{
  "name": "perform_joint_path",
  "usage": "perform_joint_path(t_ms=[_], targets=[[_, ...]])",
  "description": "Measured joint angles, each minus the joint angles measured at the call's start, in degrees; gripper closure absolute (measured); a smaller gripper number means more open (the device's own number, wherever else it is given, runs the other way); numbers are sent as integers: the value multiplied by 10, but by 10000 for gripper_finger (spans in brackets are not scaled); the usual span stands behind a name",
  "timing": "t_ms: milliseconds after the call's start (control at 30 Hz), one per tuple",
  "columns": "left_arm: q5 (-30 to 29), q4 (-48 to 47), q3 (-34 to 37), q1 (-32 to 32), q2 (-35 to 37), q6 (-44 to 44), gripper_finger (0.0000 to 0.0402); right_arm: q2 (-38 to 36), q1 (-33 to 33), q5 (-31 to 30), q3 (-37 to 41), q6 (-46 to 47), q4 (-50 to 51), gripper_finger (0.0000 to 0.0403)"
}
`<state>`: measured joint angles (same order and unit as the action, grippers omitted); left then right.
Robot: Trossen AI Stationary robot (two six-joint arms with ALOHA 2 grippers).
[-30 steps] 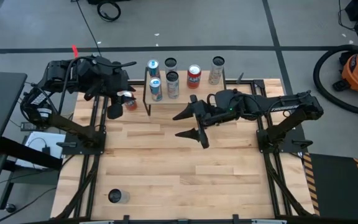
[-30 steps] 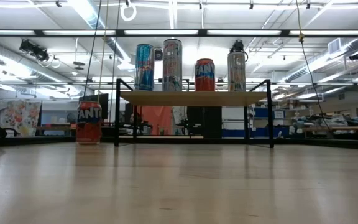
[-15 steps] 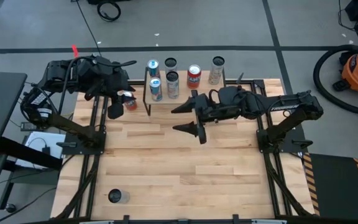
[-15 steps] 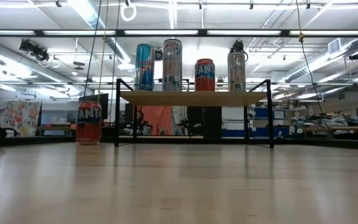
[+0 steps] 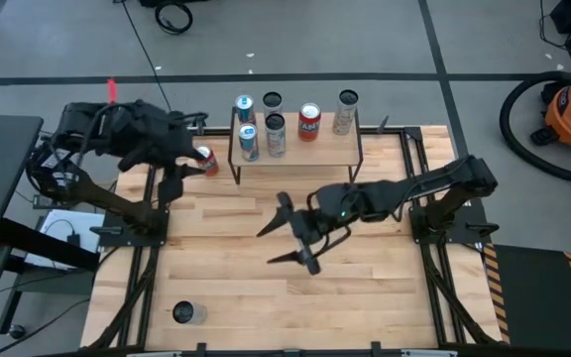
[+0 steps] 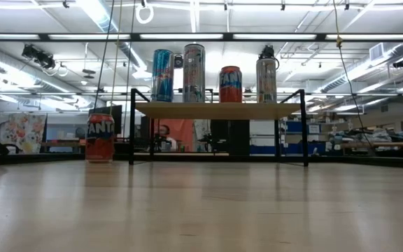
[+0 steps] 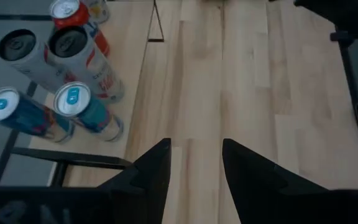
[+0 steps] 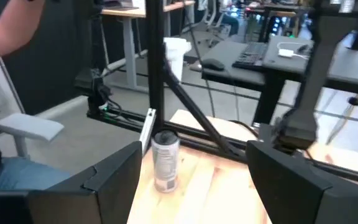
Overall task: Place canned beverage on shelf
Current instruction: Put the white yellow soda can on the shelf aligned with the other white yellow soda can
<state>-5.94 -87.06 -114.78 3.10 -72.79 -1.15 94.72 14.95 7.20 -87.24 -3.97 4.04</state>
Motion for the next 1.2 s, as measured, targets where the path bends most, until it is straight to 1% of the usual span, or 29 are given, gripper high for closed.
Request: perform_joint_path(t_ms=[200,333,400,500,633,700,800,967,1100,1200], targets=[[-99,-21,0,-80,31,55,246,27,10,-1,0,16,-23,106],[-143,-32,0,-136,51,95,246,27,12,-1,0,26,-26,106],[-161,-24,13,-161,62,108,246,27,12,-1,0,35,-33,106],[-184,-11,74,-191,93,121,246,27,12,-1,0,43,-45,106],[-216,50,211,-220,151,123,246,27,13,-1,0,44,-46,106],[-217,92,270,-233,180,123,246,27,14,-1,0,43,-54,106],[-218,141,332,-248,216,131,246,27,16,-1,0,43,-54,106],[-219,181,390,-263,238,153,246,29,15,-1,0,42,-63,106],[-218,202,414,-275,238,155,246,61,18,7,-1,41,-121,106],[-218,208,426,-278,236,151,246,86,18,17,0,30,-140,106]])
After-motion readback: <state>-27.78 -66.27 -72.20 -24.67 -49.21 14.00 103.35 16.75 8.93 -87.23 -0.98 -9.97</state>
